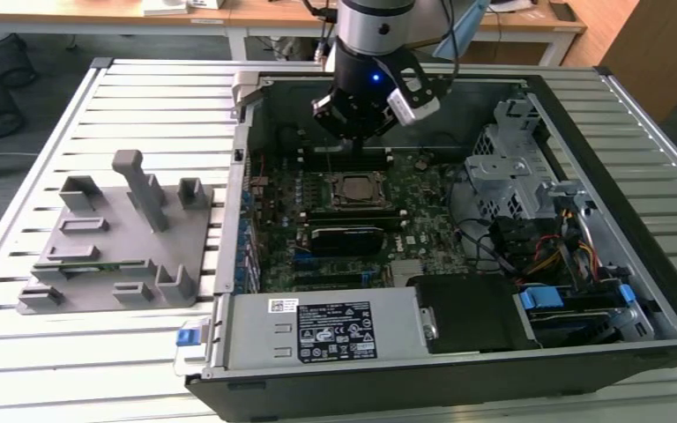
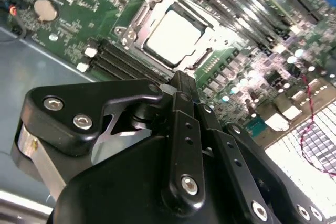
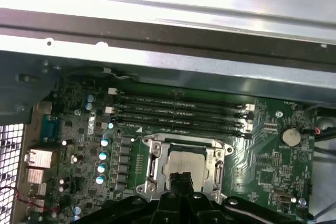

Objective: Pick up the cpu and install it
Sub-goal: 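Install the first cpu locking lever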

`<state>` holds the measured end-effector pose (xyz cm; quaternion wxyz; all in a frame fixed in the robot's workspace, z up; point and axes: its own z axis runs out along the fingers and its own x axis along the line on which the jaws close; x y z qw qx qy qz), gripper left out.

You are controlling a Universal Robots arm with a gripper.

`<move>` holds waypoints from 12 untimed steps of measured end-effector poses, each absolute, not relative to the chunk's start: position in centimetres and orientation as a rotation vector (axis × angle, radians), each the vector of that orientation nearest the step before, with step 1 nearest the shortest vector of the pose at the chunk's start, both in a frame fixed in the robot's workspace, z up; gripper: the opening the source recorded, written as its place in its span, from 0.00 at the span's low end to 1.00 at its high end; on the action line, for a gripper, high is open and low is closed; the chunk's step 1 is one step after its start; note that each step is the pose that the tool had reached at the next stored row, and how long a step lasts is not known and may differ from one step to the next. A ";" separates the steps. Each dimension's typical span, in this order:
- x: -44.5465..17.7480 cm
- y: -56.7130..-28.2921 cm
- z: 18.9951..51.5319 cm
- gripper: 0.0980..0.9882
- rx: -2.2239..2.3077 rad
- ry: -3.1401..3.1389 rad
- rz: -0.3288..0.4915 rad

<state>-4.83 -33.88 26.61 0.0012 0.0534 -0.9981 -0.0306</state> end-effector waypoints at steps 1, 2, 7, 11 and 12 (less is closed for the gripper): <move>-4.9 -33.9 26.6 0.01 0.170 -3.146 -0.096; -4.9 -33.9 26.6 0.01 0.171 -3.157 -0.095; -5.0 -33.8 26.4 0.01 0.129 -3.165 -0.095; -5.4 -33.8 26.4 0.01 0.084 -3.168 -0.094; -5.6 -33.8 26.4 0.01 0.082 -3.168 -0.094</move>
